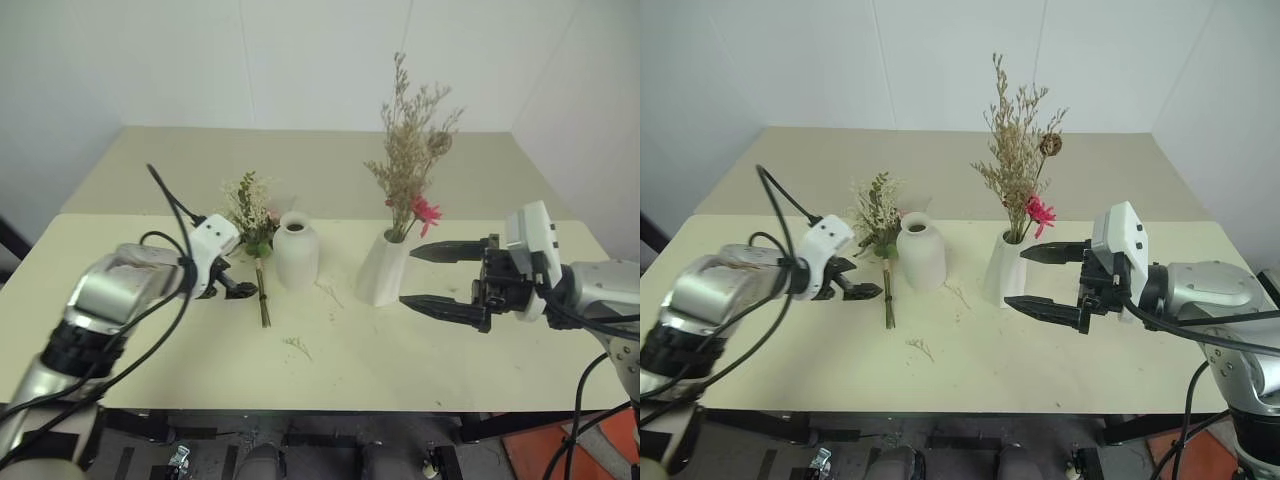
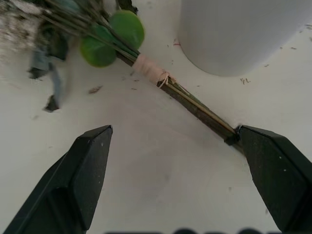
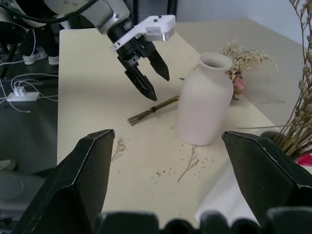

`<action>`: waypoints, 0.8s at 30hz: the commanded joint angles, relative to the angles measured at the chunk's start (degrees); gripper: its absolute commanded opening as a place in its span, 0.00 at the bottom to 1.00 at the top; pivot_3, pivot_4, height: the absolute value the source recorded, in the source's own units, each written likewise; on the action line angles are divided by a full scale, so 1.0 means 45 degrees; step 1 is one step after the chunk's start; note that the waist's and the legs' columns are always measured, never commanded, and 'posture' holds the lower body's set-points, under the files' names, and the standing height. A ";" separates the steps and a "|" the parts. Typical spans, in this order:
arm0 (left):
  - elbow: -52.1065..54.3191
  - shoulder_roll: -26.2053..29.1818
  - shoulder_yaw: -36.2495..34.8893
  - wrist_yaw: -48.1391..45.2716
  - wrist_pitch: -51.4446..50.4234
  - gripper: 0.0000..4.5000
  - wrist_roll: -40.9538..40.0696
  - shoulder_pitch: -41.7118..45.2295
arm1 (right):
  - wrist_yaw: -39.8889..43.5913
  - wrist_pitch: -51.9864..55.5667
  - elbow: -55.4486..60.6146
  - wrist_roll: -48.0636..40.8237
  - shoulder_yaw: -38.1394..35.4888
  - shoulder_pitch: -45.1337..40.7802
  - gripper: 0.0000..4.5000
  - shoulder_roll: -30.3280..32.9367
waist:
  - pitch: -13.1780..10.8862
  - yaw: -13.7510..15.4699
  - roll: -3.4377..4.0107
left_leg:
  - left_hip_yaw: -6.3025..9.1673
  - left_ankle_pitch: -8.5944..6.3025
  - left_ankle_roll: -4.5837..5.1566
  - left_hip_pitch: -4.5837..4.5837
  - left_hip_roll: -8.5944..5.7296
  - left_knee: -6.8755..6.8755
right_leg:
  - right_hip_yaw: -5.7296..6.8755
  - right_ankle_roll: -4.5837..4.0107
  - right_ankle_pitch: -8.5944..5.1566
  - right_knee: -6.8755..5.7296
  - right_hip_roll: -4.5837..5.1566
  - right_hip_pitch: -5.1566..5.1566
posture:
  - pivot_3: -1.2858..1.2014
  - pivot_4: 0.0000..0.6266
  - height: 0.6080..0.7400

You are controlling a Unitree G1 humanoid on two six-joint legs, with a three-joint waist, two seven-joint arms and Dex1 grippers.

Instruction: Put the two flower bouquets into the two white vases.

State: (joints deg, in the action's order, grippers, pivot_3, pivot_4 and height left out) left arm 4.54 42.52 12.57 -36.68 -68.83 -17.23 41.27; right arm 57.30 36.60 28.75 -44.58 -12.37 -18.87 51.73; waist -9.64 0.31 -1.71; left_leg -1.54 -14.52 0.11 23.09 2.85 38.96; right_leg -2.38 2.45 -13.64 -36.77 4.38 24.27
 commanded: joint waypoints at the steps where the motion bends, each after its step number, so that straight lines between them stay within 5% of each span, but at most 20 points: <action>1: -0.0414 -0.0244 0.0134 0.0709 -0.0178 1.00 0.0670 0.0530 | 0.0006 -0.0193 0.0404 -0.0212 -0.0685 0.0062 0.93 0.0239 | 0.0000 -0.0068 0.0000 | 0.0001 0.0000 0.0000 0.0000 0.0000 0.0000 | -0.0001 0.0000 0.0000 -0.0001 0.0000 0.0001 | 0.52 0.24 1.00; 8: -0.1206 -0.0772 0.0631 0.1020 -0.0375 0.96 0.1106 0.0722 | -0.0173 -0.0147 0.0735 -0.0318 -0.1162 0.0538 0.94 0.0340 | 0.0000 -0.0072 -0.0001 | 0.0001 0.0000 0.0000 -0.0010 -0.0002 0.0005 | -0.0001 0.0000 0.0000 -0.0007 0.0003 -0.0009 | 0.52 0.24 1.00; 21: -0.1640 -0.0488 -0.1247 0.2059 -0.0667 0.08 0.1464 0.0203 | -0.0606 -0.0099 0.0957 -0.0410 -0.1618 0.1118 0.94 0.0424 | 0.0001 -0.0250 -0.0002 | 0.0003 0.0001 -0.0001 -0.0038 -0.0002 0.0004 | -0.0012 0.0000 0.0000 -0.0043 0.0002 -0.0015 | 0.52 0.24 1.00; 24: -0.1327 -0.0665 -0.2291 0.2425 -0.0583 0.01 0.1347 0.0017 | -0.0882 -0.0145 0.0947 -0.0346 -0.1538 0.1125 0.94 0.0306 | 0.0001 -0.0223 -0.0003 | 0.0004 0.0001 -0.0001 -0.0031 -0.0004 0.0007 | -0.0008 0.0000 0.0000 -0.0040 0.0005 -0.0015 | 0.52 0.24 1.00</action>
State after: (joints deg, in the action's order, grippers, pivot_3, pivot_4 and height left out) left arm -3.15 39.57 5.54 -27.06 -71.52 -11.18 41.21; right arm 54.18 36.65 31.59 -45.79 -17.32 -13.56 52.98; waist -9.63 -0.69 -1.73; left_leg -1.52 -14.52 0.10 22.96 2.83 38.99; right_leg -2.42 2.45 -13.64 -36.94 4.41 24.21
